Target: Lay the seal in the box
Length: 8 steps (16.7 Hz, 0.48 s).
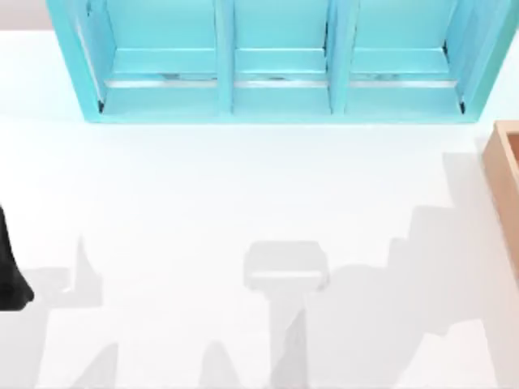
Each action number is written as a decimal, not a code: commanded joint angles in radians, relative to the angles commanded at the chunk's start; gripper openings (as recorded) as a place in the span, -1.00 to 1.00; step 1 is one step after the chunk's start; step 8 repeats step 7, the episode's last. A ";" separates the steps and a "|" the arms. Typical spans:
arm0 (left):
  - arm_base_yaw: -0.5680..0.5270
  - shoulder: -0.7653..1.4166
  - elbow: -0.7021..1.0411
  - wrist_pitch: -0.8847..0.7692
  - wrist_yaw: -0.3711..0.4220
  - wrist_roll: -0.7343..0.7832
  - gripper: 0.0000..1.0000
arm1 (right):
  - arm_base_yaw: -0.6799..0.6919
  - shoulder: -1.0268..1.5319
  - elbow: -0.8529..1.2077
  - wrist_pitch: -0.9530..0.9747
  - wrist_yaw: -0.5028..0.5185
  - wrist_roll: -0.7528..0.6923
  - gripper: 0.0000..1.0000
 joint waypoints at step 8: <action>0.000 0.000 0.000 0.000 0.000 0.000 1.00 | 0.000 0.000 0.000 0.000 0.000 0.000 1.00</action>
